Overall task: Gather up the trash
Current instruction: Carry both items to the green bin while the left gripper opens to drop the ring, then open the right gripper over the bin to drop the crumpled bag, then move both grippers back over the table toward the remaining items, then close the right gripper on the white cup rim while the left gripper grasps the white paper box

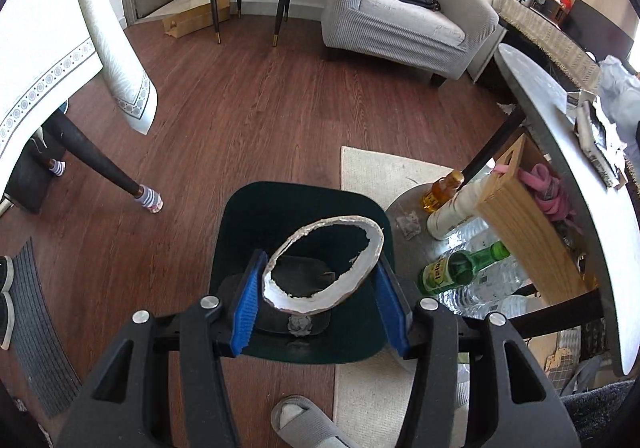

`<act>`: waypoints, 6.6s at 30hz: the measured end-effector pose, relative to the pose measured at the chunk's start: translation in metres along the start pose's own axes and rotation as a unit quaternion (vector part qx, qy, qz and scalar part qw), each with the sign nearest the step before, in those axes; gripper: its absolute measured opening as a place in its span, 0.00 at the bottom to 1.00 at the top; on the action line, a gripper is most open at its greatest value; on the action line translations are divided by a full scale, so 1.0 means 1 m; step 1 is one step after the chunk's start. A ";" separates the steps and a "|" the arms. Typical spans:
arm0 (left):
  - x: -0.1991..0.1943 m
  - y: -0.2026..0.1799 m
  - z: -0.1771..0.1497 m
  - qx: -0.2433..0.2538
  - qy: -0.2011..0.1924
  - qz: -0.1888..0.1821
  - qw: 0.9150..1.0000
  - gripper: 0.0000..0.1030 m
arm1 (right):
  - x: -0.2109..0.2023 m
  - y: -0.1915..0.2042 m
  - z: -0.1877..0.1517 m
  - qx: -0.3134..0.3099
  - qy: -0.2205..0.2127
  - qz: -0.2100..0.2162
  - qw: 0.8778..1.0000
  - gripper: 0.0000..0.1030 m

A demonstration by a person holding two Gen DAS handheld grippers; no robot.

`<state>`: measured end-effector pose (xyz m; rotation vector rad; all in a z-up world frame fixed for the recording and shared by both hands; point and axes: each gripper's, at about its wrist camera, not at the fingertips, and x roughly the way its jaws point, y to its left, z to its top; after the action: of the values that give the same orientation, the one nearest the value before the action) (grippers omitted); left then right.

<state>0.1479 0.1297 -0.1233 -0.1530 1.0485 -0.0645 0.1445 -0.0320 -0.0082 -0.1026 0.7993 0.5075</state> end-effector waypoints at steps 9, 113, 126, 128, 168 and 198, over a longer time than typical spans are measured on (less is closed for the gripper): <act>0.025 0.029 -0.015 -0.020 0.049 0.002 0.999 0.54 | 0.021 0.028 0.007 -0.011 0.011 0.028 0.999 0.50; -0.135 -0.121 0.041 0.014 -0.185 -0.110 0.976 0.68 | -0.075 -0.109 -0.051 0.035 -0.023 -0.080 0.996 0.70; -0.096 -0.202 0.082 0.078 -0.171 -0.139 0.972 0.71 | -0.110 -0.198 -0.075 0.133 -0.037 -0.116 0.984 0.49; -0.083 -0.211 0.086 0.085 -0.163 -0.141 0.973 0.71 | -0.111 -0.204 -0.074 0.136 -0.035 -0.118 0.983 0.49; -0.021 -0.263 0.091 0.108 -0.100 -0.153 0.977 0.45 | -0.055 -0.205 -0.053 0.122 0.001 -0.151 0.981 0.39; -0.012 -0.259 0.107 0.155 -0.118 -0.147 0.970 0.75 | -0.039 -0.207 -0.047 0.111 0.009 -0.157 0.981 0.12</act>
<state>0.2395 -0.1147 -0.0199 -0.0281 0.7608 -0.4662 0.1882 -0.2418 -0.0346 -0.0259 0.8341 0.1180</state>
